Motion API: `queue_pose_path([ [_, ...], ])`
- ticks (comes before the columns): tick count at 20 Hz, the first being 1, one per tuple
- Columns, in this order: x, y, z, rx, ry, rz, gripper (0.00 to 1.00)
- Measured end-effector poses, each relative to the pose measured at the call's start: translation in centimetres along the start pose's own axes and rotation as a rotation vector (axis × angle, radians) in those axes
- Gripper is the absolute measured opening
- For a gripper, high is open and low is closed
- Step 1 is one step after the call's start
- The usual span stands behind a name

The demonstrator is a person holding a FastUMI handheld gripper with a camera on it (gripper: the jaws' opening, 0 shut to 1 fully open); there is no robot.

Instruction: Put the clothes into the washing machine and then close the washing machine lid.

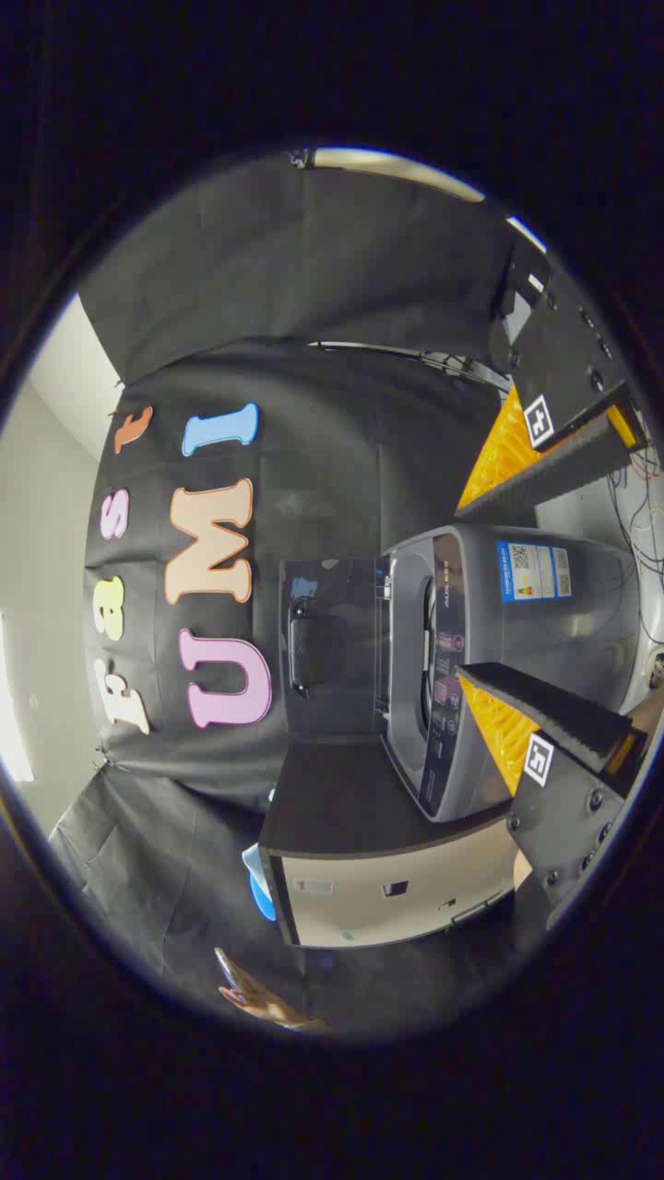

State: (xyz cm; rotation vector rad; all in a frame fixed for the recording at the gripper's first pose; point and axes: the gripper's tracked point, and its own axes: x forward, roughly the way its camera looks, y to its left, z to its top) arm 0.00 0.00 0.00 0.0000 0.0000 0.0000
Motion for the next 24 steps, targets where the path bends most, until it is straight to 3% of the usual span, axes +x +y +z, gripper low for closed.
queue_pose_path([
  [18, 0.1, 0.0, 0.0, 0.000, -0.001, -0.001, 0.97],
  [21, 0.4, -0.7, 0.1, 0.001, -0.003, -0.042, 0.96],
  [24, 1.9, 1.2, 3.1, 0.090, -0.041, -0.043, 0.97],
])
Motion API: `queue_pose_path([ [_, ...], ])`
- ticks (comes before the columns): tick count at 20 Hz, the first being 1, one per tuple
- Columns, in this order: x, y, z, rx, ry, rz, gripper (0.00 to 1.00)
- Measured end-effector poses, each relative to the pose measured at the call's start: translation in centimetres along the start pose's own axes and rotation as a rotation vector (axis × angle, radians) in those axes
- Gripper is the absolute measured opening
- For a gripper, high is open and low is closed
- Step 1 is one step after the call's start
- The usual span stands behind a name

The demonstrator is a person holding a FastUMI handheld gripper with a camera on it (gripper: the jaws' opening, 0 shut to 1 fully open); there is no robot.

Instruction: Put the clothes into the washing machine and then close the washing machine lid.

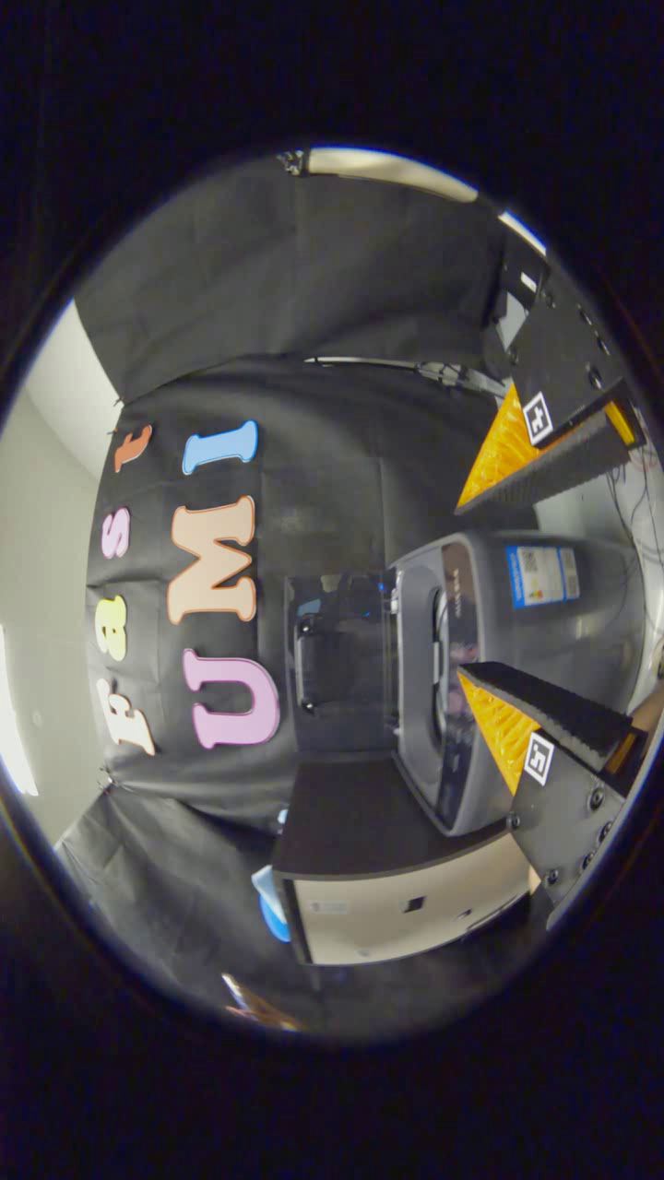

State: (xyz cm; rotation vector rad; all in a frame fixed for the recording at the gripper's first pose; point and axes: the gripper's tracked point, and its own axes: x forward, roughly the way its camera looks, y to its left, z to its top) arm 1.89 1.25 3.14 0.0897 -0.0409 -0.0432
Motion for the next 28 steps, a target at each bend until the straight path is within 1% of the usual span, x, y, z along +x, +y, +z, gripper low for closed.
queue_pose_path([
  [2, 1.7, 2.6, 3.7, 0.038, -0.044, 0.024, 0.97],
  [4, 3.5, 6.2, 8.1, 0.038, -0.081, 0.071, 0.98],
  [6, 5.2, 10.4, 11.6, 0.043, -0.071, 0.128, 0.98],
  [9, 7.5, 18.4, 17.1, 0.078, -0.046, 0.254, 0.98],
  [12, 9.5, 26.5, 21.4, 0.058, -0.056, 0.372, 0.98],
  [13, 10.1, 28.9, 22.4, 0.050, -0.053, 0.397, 0.97],
  [17, 12.8, 37.8, 24.1, 0.059, 0.000, 0.468, 0.98],
  [19, 15.3, 40.4, 24.2, 0.011, 0.035, 0.432, 0.98],
  [20, 16.3, 41.8, 23.9, -0.014, 0.064, 0.428, 0.98],
  [22, 18.6, 44.6, 22.4, -0.054, 0.131, 0.434, 0.98],
  [23, 19.9, 45.3, 21.3, -0.082, 0.179, 0.418, 0.98],
  [24, 20.6, 46.2, 20.0, -0.101, 0.231, 0.413, 0.98],
  [26, 21.8, 48.0, 17.2, -0.146, 0.329, 0.430, 0.98],
  [28, 22.5, 49.0, 14.7, -0.171, 0.427, 0.431, 0.98],
])
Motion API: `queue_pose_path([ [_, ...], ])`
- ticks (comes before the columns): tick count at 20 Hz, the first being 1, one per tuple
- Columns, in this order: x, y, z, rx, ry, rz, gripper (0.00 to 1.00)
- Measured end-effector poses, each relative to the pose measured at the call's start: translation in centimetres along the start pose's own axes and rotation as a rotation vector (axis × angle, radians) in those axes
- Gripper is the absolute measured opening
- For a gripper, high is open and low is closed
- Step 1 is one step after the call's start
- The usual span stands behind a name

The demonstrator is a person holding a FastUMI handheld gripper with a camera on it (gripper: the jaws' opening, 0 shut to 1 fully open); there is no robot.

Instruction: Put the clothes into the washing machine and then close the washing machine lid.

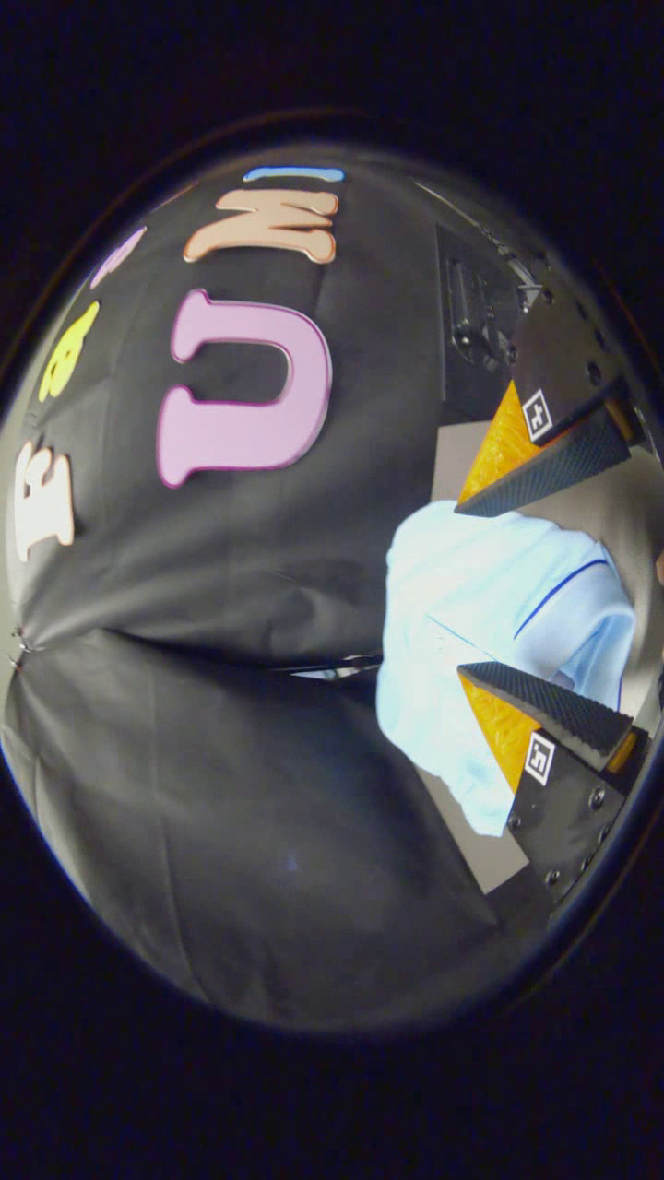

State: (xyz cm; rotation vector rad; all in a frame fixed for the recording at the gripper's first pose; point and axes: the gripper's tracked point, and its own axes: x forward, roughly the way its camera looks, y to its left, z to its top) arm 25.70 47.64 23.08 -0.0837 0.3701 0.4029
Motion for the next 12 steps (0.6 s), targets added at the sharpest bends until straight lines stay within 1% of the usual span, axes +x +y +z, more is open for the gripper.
queue_pose_path([
  [1, 0.6, 0.4, -1.0, 0.004, 0.049, 0.011, 0.98],
  [4, 2.1, 0.6, -3.8, -0.012, 0.167, 0.008, 0.98],
  [6, 2.3, 0.9, -4.4, 0.001, 0.201, 0.032, 0.98],
  [7, 2.6, 1.7, -5.0, 0.011, 0.229, 0.074, 0.87],
  [9, 2.4, 2.0, -4.7, 0.011, 0.229, 0.095, 0.64],
  [11, 2.3, 2.5, -4.2, -0.001, 0.213, 0.097, 0.42],
  [12, 2.0, 2.3, -4.4, 0.005, 0.204, 0.077, 0.29],
])
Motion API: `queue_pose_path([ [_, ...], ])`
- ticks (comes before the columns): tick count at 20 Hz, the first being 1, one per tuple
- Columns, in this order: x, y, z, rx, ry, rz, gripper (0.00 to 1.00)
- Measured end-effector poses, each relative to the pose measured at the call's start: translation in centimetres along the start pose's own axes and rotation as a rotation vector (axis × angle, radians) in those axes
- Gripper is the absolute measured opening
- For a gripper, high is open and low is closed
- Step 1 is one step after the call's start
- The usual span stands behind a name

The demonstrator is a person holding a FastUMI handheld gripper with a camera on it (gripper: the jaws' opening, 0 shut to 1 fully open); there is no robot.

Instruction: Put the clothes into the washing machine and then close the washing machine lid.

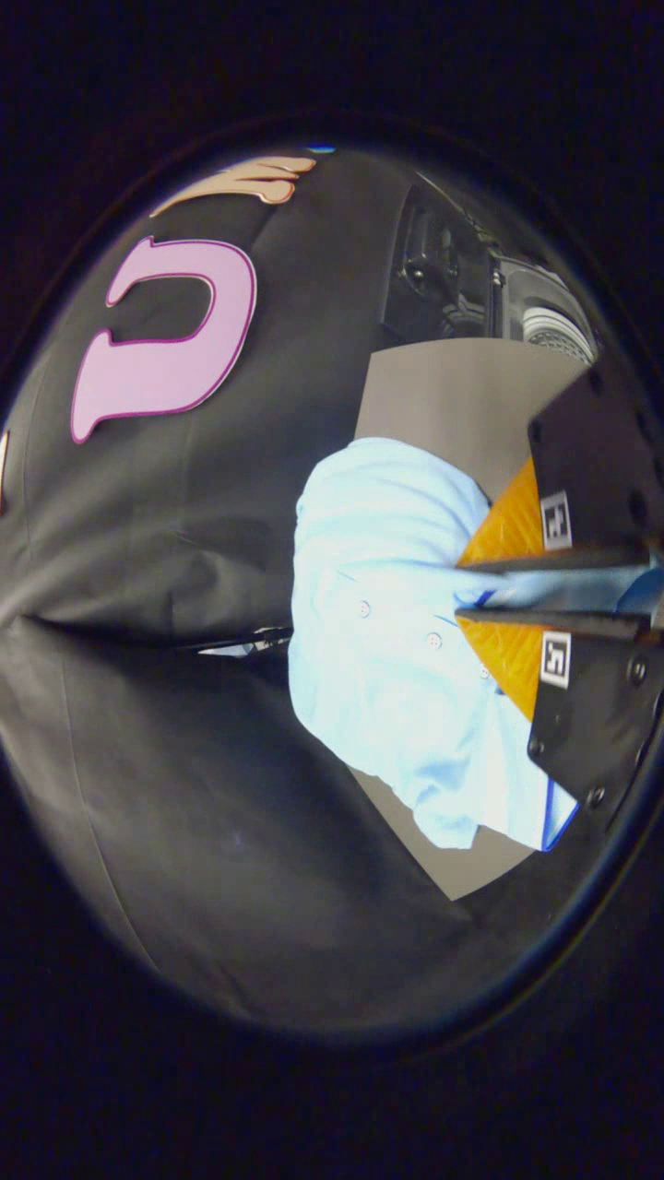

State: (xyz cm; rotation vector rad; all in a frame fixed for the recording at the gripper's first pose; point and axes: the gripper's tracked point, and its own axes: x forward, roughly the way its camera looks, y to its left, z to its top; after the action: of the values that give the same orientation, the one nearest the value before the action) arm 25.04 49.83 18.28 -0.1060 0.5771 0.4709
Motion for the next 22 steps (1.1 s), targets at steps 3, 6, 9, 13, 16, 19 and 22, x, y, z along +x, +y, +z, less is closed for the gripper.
queue_pose_path([
  [3, 0.1, -0.3, 0.1, -0.034, -0.023, -0.010, 0.16],
  [6, -1.4, -1.4, 0.1, -0.030, -0.037, -0.028, 0.15],
  [9, -3.7, -5.6, 0.2, -0.050, -0.064, -0.112, 0.15],
  [13, -6.8, -10.5, -0.9, 0.045, -0.082, -0.156, 0.14],
  [16, -9.2, -14.2, -1.8, 0.093, -0.094, -0.202, 0.13],
  [19, -10.7, -15.6, -2.4, 0.163, -0.098, -0.187, 0.08],
  [22, -10.7, -15.9, -2.2, 0.173, -0.102, -0.184, 0.03],
])
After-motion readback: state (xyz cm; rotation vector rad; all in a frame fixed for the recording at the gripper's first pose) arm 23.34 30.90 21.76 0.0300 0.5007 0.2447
